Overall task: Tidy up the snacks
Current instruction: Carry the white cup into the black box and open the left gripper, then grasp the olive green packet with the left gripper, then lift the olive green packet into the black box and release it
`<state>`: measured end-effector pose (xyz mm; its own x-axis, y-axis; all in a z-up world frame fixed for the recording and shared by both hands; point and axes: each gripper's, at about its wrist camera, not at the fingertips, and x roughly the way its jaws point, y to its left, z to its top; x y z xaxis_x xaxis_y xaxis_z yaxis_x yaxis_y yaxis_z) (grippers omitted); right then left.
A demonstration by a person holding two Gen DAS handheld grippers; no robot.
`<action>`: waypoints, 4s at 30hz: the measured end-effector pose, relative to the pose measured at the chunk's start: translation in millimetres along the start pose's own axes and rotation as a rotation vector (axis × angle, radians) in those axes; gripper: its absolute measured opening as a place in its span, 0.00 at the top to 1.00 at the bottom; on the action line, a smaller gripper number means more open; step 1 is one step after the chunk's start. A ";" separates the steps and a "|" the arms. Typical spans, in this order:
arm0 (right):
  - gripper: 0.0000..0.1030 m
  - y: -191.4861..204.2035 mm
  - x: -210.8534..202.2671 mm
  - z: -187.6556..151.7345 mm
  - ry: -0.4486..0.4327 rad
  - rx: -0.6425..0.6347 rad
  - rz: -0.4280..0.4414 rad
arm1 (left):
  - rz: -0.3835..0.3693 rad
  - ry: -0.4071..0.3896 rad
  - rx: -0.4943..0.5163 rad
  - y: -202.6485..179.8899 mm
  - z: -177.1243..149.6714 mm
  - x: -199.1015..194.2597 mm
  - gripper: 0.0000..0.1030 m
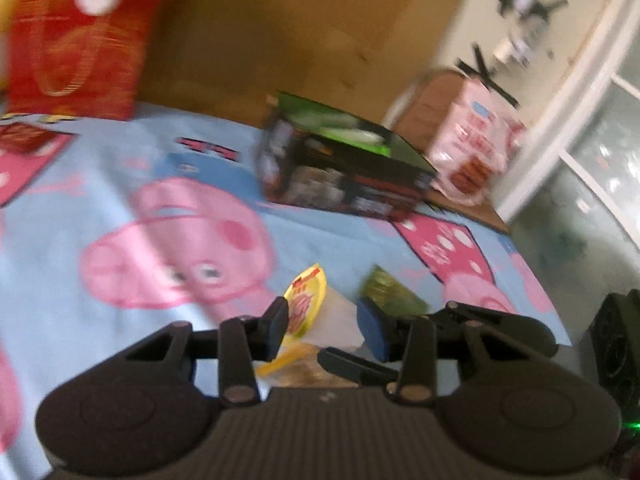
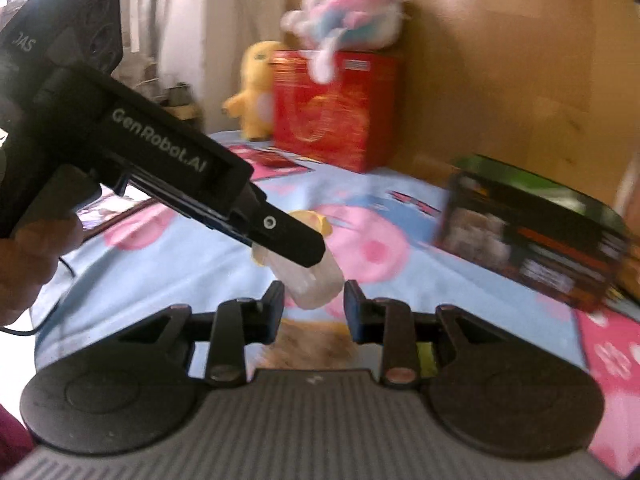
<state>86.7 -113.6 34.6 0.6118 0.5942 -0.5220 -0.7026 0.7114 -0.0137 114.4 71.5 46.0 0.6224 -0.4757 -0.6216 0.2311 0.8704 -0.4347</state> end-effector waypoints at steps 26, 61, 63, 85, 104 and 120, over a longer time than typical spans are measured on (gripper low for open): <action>0.76 -114.7 48.2 67.6 -0.134 0.155 -0.189 | 0.102 -0.090 0.180 -47.9 131.3 87.4 0.61; 0.70 -123.1 -41.2 -46.4 0.047 0.628 0.029 | 0.011 0.179 -0.040 -38.2 2.7 76.8 0.58; 0.70 -111.9 -50.4 -49.3 0.033 0.590 0.034 | 0.017 0.181 -0.041 -37.2 0.9 76.2 0.63; 0.34 -47.5 -41.5 -43.3 0.047 0.239 -0.163 | 0.060 0.102 0.128 -77.5 -13.0 57.1 0.83; 0.94 -45.7 -33.6 -38.0 0.041 0.246 -0.152 | 0.055 0.057 0.179 -74.1 -9.9 46.8 0.88; 0.98 -32.1 -48.3 -19.9 -0.135 0.109 -0.327 | -0.044 0.018 0.151 -74.6 12.8 32.4 0.89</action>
<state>72.4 -172.6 43.3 0.8450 0.3681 -0.3879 -0.4239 0.9033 -0.0664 126.9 -7.1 66.6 0.5962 -0.5152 -0.6158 0.3690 0.8570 -0.3597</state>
